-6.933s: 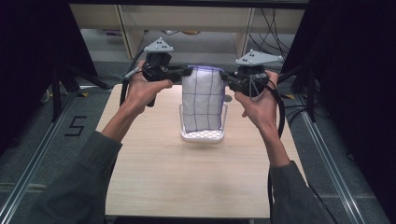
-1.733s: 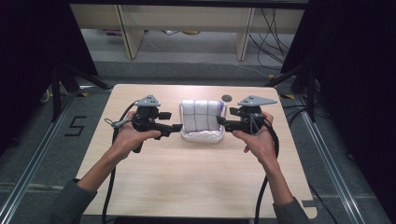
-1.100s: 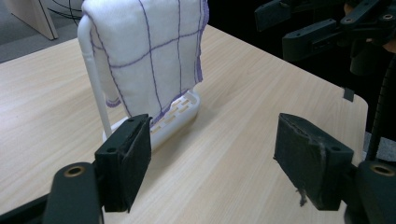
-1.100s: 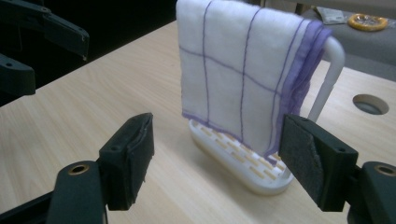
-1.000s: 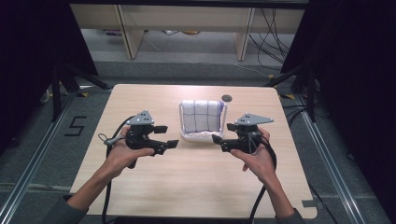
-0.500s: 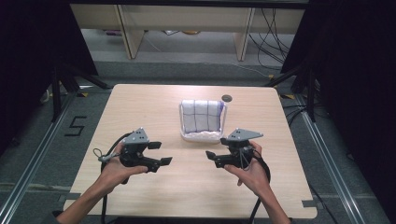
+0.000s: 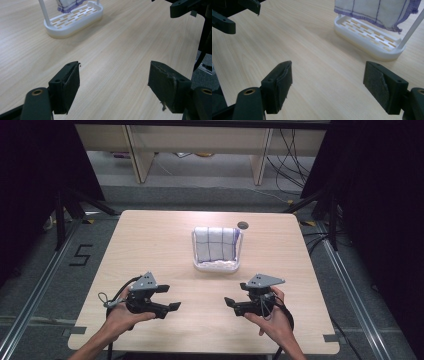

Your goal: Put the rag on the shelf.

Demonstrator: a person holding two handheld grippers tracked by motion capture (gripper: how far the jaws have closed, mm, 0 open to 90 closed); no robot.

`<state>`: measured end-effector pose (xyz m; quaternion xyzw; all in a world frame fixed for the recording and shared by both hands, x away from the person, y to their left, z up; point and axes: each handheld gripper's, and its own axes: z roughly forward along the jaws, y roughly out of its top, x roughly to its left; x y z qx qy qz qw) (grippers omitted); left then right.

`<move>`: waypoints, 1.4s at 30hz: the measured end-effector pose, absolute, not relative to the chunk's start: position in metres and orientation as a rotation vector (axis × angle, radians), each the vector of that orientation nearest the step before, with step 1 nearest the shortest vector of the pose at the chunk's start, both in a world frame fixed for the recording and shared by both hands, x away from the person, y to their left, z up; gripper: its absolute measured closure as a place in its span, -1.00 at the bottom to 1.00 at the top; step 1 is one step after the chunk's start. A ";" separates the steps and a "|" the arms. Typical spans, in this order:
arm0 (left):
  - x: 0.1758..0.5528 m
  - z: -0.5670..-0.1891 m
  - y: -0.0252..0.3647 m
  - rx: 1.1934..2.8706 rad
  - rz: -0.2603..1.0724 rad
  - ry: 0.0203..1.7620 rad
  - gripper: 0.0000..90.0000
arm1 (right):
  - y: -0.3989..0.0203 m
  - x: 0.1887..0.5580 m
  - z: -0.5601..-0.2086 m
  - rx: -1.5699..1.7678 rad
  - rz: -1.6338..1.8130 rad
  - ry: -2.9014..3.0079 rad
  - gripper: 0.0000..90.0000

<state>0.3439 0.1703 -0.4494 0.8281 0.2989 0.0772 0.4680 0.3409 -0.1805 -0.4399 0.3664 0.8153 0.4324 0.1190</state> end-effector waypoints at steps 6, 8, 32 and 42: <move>0.337 -0.460 0.171 2.036 0.200 0.734 -0.45 | -0.188 0.331 -0.449 1.096 1.280 2.394 -0.46; 0.335 -0.462 0.173 2.048 0.198 0.735 -0.45 | -0.191 0.324 -0.452 1.146 1.273 2.397 -0.48; 0.311 -0.490 0.183 2.109 0.215 0.750 -0.45 | -0.201 0.301 -0.483 1.151 1.137 2.475 -0.60; 0.309 -0.498 0.181 2.129 0.199 0.758 -0.45 | -0.201 0.299 -0.489 1.122 1.120 2.504 -0.61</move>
